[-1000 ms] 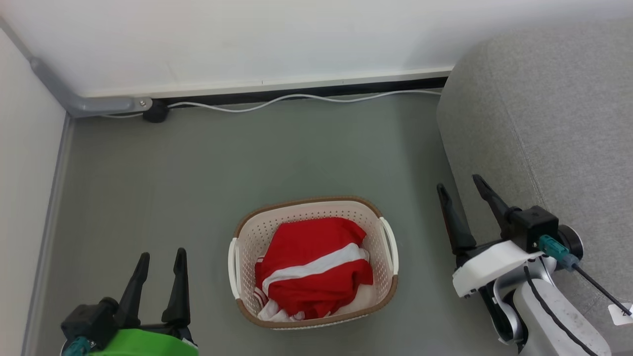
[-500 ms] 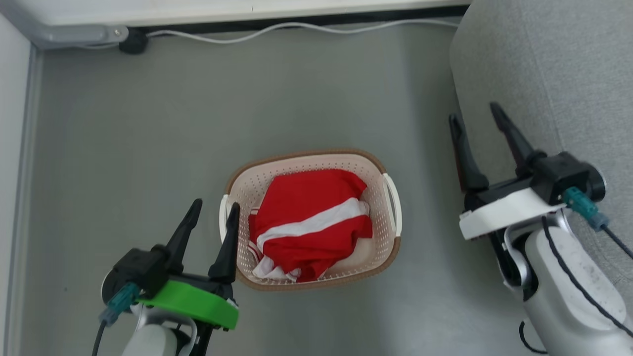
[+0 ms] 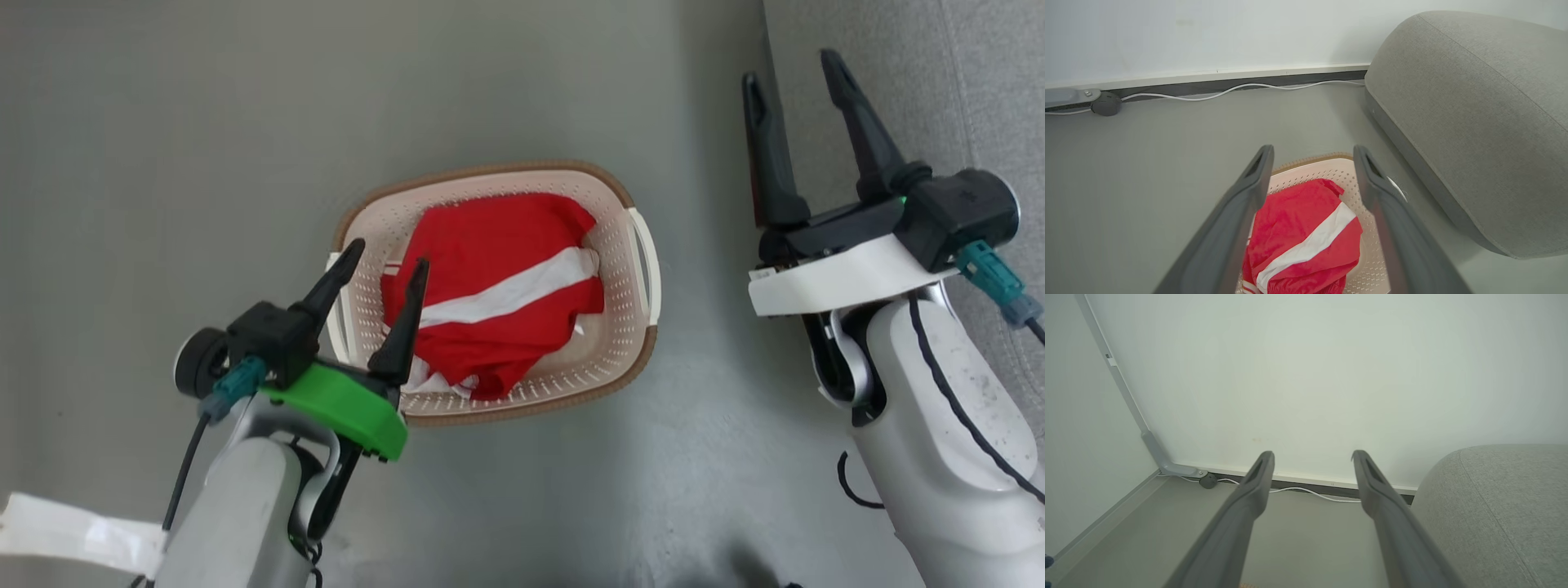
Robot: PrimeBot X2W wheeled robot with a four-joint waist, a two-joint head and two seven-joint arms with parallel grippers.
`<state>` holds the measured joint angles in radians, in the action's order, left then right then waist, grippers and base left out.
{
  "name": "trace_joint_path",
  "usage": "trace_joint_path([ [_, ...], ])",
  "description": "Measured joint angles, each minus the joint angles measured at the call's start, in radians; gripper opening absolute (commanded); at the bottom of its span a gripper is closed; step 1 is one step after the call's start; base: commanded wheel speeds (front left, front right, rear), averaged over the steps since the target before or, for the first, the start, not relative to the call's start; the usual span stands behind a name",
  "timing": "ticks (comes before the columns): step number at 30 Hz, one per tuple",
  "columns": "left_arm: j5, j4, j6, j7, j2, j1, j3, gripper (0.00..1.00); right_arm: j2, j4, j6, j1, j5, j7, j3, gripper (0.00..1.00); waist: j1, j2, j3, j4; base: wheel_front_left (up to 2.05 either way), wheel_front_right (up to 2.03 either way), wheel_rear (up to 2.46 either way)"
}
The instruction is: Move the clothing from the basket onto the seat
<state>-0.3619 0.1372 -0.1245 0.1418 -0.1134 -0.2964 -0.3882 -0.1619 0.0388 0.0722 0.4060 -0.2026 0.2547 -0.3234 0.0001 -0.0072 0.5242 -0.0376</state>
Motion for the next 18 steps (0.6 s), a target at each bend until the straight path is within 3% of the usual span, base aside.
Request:
trace_joint_path([
  [18,0.021,0.11,0.0,-0.161,-0.053,-0.219,-0.04,1.0,0.062,-0.068,-0.002,0.148,0.018,0.0,0.023,1.0,0.0,0.0,0.268,-0.082,0.0,0.0,0.0],
])
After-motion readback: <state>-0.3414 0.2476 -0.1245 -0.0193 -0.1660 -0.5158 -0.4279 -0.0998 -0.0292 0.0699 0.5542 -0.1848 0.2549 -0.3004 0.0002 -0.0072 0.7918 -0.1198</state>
